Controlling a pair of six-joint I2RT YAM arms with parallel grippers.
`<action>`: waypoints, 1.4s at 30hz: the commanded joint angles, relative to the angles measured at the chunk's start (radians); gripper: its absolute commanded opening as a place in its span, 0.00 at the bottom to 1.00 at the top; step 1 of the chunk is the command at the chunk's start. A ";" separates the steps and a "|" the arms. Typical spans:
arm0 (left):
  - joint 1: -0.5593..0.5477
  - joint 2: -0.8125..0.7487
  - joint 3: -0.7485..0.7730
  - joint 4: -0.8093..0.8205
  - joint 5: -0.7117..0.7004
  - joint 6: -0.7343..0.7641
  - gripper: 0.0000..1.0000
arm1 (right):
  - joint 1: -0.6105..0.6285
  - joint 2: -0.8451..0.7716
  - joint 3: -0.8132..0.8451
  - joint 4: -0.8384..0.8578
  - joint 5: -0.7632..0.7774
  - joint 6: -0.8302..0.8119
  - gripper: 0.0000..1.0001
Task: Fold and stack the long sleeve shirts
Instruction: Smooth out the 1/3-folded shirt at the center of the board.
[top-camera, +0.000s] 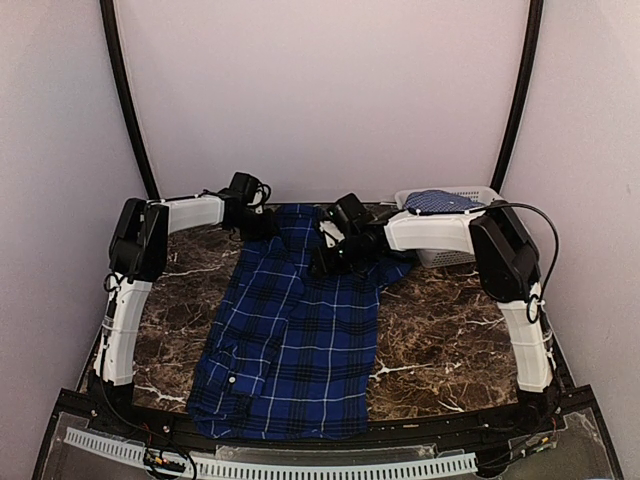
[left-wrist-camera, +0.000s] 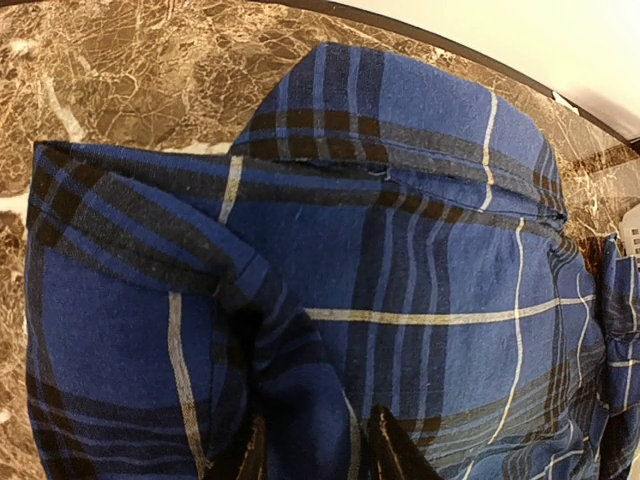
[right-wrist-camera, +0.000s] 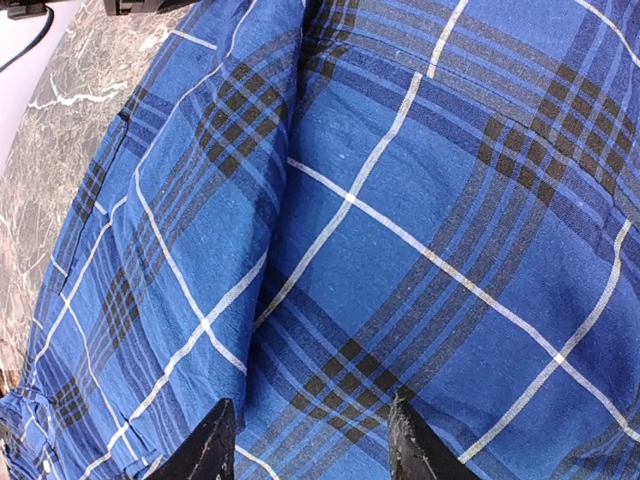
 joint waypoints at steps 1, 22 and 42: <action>-0.002 -0.007 0.029 -0.040 -0.001 0.001 0.34 | 0.014 -0.036 -0.005 0.028 -0.010 0.008 0.49; -0.012 -0.057 0.044 -0.011 0.153 -0.010 0.00 | 0.049 0.003 0.015 0.023 -0.020 0.013 0.49; -0.011 -0.159 -0.069 0.093 0.206 -0.005 0.00 | 0.076 0.078 0.065 0.026 -0.031 0.026 0.48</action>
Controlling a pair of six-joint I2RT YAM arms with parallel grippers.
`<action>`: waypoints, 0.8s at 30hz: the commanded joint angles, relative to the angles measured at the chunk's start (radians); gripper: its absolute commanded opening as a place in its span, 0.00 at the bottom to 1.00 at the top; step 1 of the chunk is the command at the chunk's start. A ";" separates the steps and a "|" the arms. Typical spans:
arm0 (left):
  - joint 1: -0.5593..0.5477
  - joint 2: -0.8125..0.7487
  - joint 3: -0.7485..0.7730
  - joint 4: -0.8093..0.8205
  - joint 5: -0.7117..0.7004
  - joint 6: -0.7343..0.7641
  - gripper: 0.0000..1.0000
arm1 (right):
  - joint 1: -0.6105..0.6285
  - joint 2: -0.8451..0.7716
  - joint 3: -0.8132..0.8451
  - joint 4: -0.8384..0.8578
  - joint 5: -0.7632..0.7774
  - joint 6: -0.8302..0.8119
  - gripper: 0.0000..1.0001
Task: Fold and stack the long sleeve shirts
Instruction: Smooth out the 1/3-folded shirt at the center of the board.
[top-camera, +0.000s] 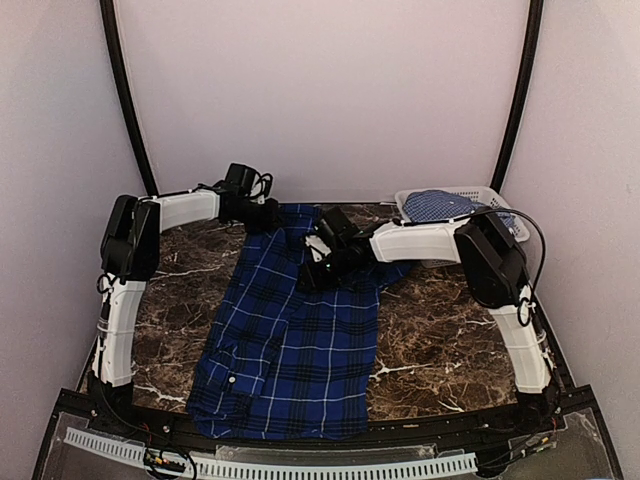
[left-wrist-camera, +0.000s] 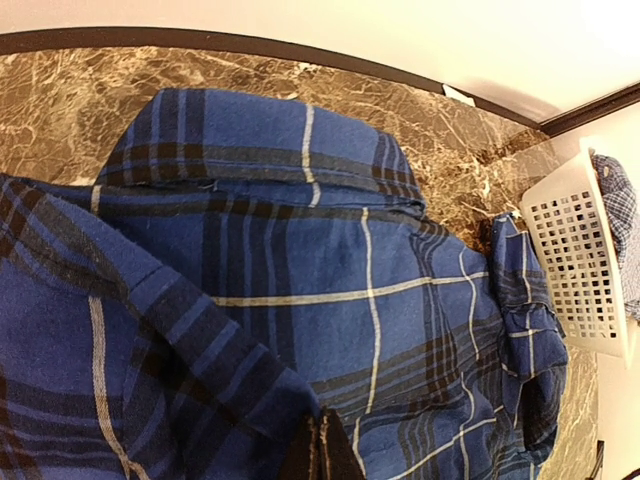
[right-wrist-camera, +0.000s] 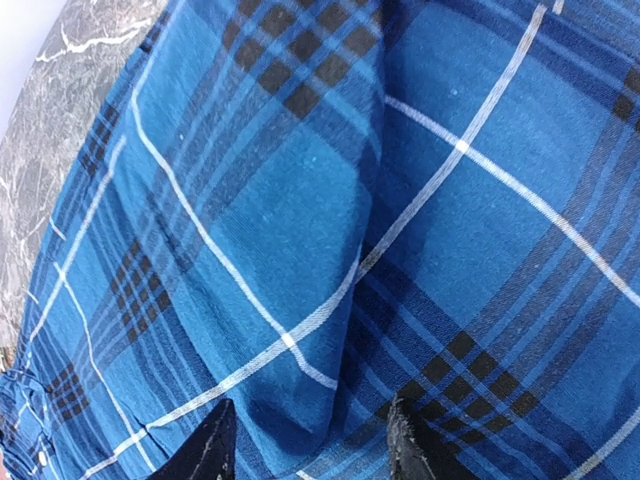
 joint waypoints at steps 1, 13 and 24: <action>-0.005 -0.082 -0.026 0.045 0.038 0.011 0.00 | 0.014 0.020 0.040 0.026 -0.009 0.016 0.46; 0.013 -0.082 -0.058 0.083 0.016 0.027 0.00 | 0.023 -0.062 -0.037 0.040 0.054 0.044 0.00; 0.023 -0.027 -0.021 0.062 -0.084 0.059 0.01 | 0.024 -0.098 -0.084 0.045 0.081 0.066 0.03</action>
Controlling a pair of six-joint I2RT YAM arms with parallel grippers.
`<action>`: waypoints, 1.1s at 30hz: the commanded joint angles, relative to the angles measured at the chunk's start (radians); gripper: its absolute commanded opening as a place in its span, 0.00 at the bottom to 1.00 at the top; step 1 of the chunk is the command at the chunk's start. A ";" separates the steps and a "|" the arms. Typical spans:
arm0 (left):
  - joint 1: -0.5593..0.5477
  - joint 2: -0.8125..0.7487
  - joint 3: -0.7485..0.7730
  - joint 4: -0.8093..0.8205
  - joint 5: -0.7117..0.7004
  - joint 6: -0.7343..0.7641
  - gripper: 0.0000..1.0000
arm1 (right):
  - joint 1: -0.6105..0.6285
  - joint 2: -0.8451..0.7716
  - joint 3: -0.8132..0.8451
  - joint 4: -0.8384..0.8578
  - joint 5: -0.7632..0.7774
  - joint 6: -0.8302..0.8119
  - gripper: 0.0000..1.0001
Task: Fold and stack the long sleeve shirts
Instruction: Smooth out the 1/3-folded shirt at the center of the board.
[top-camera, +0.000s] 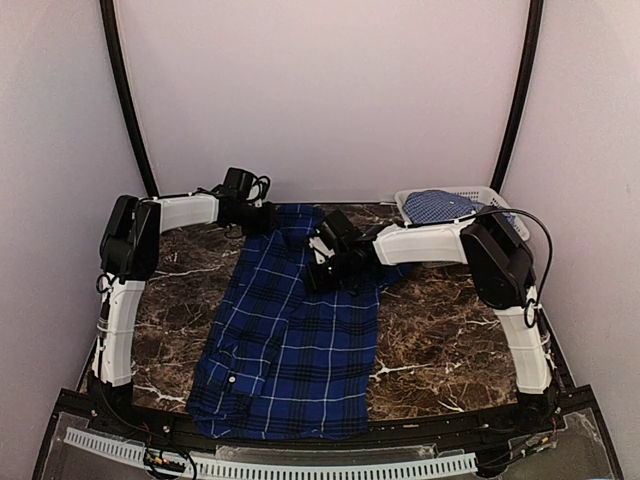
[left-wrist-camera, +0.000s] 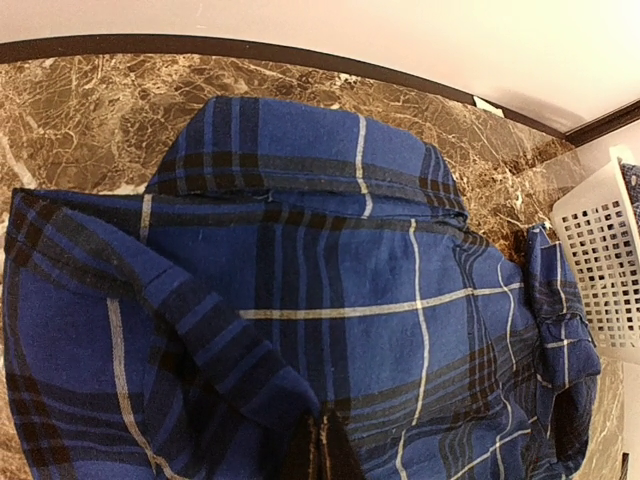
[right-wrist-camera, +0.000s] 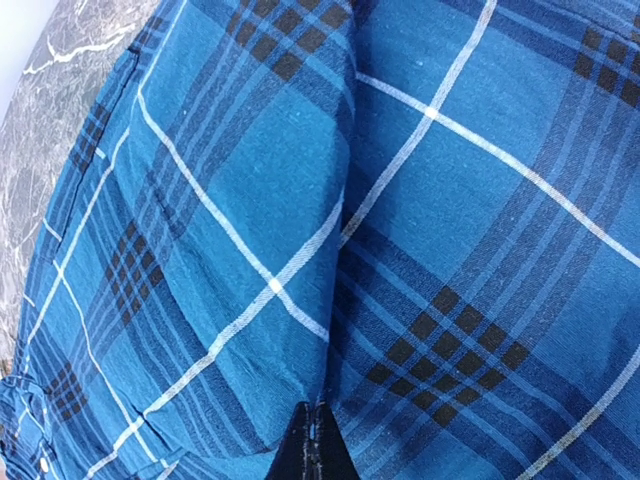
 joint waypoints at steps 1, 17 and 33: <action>0.008 -0.012 0.035 -0.010 -0.028 0.038 0.02 | 0.009 -0.057 -0.012 0.018 0.037 0.014 0.05; -0.004 -0.136 0.057 -0.071 -0.052 0.070 0.65 | -0.086 -0.330 -0.267 0.037 0.225 0.021 0.46; -0.100 -0.295 -0.354 0.050 -0.093 -0.078 0.35 | -0.139 -0.545 -0.586 0.131 0.280 0.058 0.45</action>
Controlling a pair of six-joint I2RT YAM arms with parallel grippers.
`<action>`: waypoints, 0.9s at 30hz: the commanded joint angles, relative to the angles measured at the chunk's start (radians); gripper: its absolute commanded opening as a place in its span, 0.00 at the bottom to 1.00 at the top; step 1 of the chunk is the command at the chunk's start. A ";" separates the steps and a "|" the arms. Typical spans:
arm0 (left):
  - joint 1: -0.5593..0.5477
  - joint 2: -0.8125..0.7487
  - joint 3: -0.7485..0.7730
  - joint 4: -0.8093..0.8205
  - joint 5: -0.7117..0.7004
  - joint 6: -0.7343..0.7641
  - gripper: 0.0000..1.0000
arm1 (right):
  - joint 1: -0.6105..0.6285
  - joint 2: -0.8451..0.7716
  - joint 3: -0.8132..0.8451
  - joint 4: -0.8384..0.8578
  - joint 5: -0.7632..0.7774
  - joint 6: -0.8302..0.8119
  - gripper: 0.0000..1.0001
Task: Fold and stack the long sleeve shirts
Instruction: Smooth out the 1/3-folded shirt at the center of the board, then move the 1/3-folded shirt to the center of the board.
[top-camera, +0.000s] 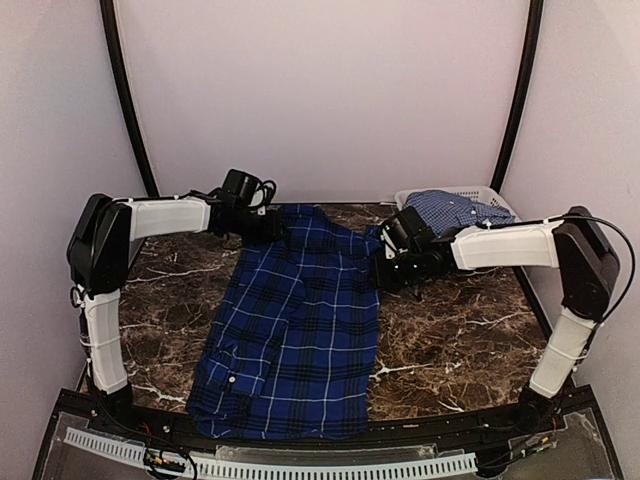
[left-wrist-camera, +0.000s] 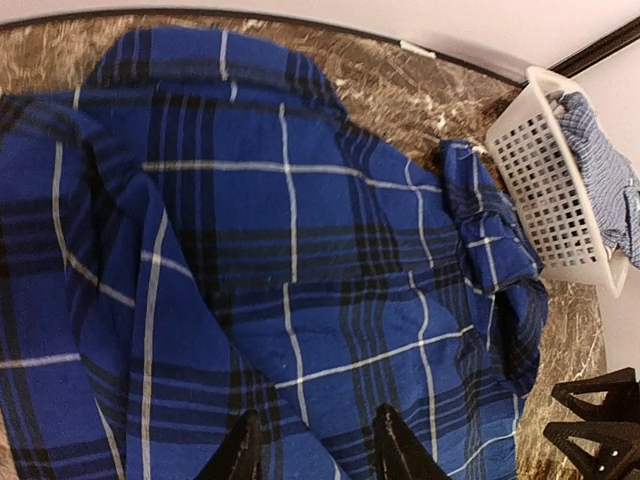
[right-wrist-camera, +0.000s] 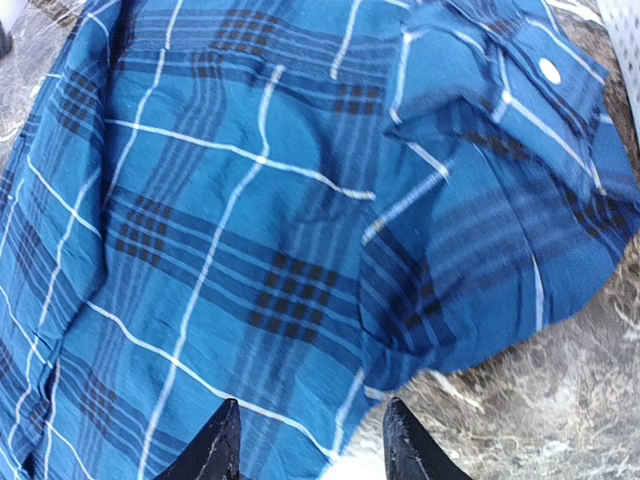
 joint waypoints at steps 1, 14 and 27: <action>0.011 0.037 -0.040 0.042 -0.035 -0.053 0.35 | -0.006 -0.063 -0.054 0.065 0.024 0.024 0.46; 0.085 0.282 0.117 -0.075 -0.173 -0.081 0.28 | -0.055 -0.123 -0.110 0.052 0.080 0.021 0.56; 0.137 0.313 0.194 -0.134 -0.126 -0.084 0.29 | -0.083 0.200 0.374 -0.036 0.201 -0.168 0.62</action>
